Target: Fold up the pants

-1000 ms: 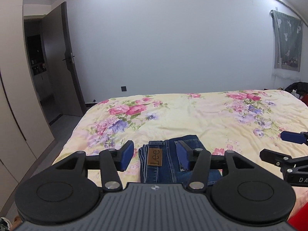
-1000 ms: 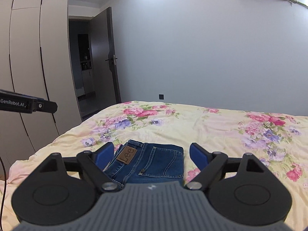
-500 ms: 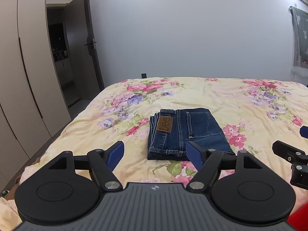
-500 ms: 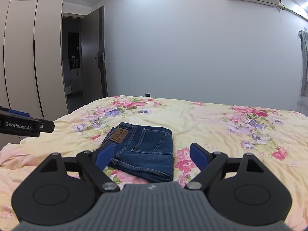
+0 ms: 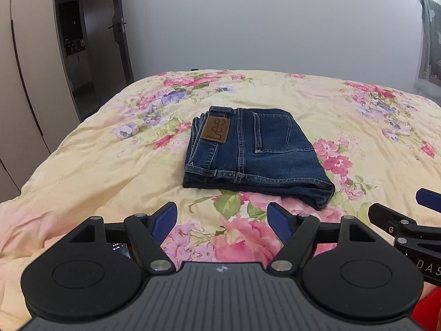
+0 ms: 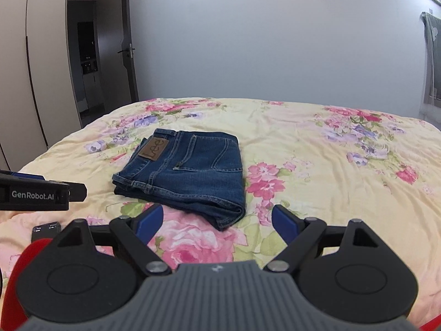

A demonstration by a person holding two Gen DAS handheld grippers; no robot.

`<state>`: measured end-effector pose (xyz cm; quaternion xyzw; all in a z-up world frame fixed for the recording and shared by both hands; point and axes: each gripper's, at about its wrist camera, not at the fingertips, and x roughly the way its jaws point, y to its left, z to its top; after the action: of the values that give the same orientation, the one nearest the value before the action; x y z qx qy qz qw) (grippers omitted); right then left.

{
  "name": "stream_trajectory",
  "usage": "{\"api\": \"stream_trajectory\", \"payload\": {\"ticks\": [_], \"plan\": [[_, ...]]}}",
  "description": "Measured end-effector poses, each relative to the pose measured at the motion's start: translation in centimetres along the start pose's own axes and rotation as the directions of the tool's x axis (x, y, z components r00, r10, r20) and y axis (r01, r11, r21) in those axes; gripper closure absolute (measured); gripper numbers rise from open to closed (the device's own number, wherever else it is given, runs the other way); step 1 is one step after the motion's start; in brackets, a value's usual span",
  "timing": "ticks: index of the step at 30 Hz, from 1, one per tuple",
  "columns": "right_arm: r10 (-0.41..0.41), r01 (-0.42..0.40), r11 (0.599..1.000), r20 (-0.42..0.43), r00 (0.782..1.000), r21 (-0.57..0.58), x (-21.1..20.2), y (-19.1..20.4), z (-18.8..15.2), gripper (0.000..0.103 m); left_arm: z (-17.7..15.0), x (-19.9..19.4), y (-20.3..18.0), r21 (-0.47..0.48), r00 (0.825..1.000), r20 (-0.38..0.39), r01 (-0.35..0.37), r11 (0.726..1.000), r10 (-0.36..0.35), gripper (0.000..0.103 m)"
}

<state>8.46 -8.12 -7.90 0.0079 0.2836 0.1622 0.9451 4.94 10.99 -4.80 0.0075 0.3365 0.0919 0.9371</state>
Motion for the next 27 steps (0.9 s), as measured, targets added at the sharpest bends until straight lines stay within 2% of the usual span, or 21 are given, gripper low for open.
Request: {"api": "stream_trajectory", "payload": {"ticks": [5, 27], "plan": [[0.001, 0.0, 1.0, -0.044, 0.999, 0.018, 1.9, -0.6, -0.5, 0.021, -0.5, 1.8, -0.4, 0.013, 0.999, -0.043, 0.008, 1.0, -0.008, 0.016], [0.024, -0.024, 1.0, -0.018, 1.0, -0.001, 1.4, -0.6, -0.3, 0.021, -0.3, 1.5, -1.1, 0.032, 0.999, -0.043, 0.016, 0.999, -0.015, 0.016]]}}
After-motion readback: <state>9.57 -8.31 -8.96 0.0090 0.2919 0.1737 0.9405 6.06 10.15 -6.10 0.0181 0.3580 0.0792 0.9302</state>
